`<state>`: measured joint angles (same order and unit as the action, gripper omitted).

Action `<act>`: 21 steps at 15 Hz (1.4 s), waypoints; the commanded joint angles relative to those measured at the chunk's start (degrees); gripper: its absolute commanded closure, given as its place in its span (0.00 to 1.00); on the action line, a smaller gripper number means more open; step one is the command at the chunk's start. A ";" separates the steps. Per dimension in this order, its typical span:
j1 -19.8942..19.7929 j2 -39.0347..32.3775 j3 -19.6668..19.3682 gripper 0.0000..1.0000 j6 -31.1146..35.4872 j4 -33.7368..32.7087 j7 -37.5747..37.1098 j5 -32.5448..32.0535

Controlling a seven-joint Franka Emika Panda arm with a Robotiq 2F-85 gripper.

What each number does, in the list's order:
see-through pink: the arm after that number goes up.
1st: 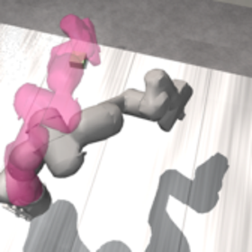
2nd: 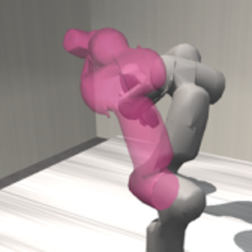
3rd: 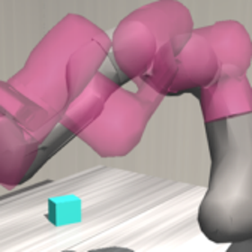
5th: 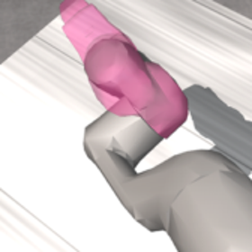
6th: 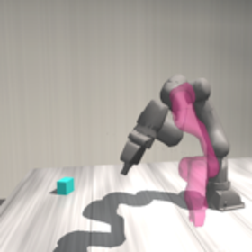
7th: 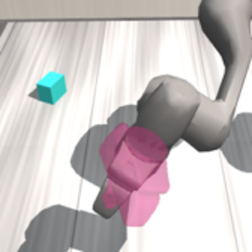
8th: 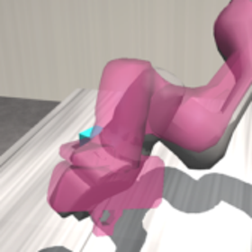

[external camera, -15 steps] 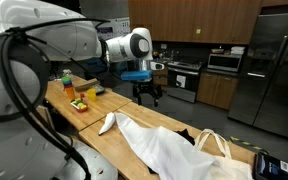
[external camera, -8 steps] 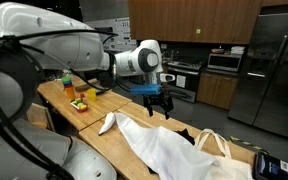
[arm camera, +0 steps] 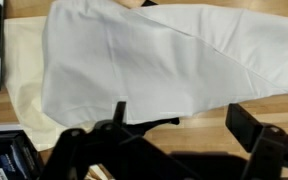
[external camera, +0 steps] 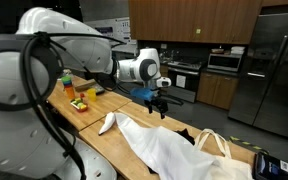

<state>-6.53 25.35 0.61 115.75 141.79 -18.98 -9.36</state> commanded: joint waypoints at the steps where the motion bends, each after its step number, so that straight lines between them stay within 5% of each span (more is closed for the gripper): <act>1: 0.78 -8.90 3.65 0.00 2.64 -4.87 -9.16 2.58; 9: 3.37 -16.18 7.58 0.00 1.37 -7.84 -34.26 -1.50; 13: 5.98 -15.75 7.66 0.03 1.16 -7.18 -44.17 1.72; 21: 7.33 -16.53 5.89 0.00 6.69 -5.43 -42.63 11.46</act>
<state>-0.08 9.05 7.75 121.10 135.71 -63.82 -0.52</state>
